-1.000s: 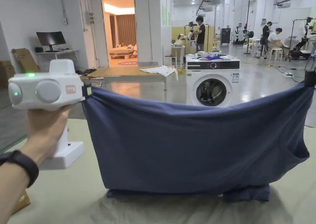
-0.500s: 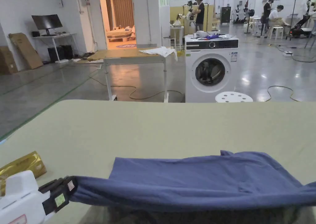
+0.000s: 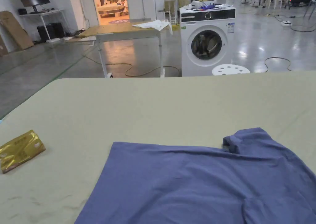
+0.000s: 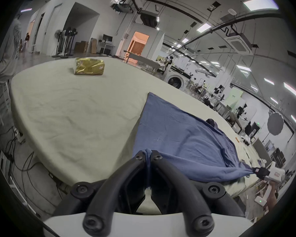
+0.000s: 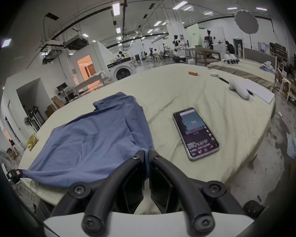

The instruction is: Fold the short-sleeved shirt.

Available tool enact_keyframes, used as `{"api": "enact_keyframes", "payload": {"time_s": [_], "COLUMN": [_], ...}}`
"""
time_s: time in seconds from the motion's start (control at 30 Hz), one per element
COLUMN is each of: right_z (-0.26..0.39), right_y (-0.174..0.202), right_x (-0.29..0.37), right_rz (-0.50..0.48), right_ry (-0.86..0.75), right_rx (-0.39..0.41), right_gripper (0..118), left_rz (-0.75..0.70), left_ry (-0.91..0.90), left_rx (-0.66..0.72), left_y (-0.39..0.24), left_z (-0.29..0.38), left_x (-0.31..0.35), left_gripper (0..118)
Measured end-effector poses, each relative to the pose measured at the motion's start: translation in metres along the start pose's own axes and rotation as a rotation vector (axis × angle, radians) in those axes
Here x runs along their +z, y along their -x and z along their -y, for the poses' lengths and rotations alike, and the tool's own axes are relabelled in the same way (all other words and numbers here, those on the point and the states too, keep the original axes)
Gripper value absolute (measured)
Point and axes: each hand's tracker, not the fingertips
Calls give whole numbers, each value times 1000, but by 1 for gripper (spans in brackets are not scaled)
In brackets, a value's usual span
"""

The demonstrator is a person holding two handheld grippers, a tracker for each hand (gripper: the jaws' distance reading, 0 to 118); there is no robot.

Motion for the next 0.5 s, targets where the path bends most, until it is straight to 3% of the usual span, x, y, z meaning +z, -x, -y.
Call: {"api": "enact_keyframes", "payload": {"time_s": [0.17, 0.2, 0.23, 0.27, 0.3, 0.33, 0.37, 0.5], "right_z": [4, 7, 10, 12, 15, 15, 16, 13], "right_y": [-5, -4, -4, -3, -3, -1, 1, 17], "right_x": [-4, -8, -10, -10, -10, -8, -5, 16], "right_rz": [-9, -13, -7, -1, 21, 35, 37, -7], "right_ry": [31, 55, 73, 70, 73, 83, 79, -29], "right_rx": [38, 52, 73, 86, 130, 163, 172, 198], "right_gripper": [2, 8, 22, 48, 70, 74, 73, 73], "left_rz": [-38, -37, -43, -57, -87, -119, -152, -213], "left_ry": [72, 82, 71, 63, 61, 57, 42, -102], "left_rx": [-29, -54, -65, -72, -79, -85, -87, -229], "left_y": [3, 1, 1, -1, -1, -1, -4, -37], "left_z": [17, 21, 26, 30, 32, 33, 32, 25], "left_x": [-9, -11, -13, -13, -14, -14, -12, 9], "left_gripper": [0, 10, 23, 44, 74, 88, 93, 93]}}
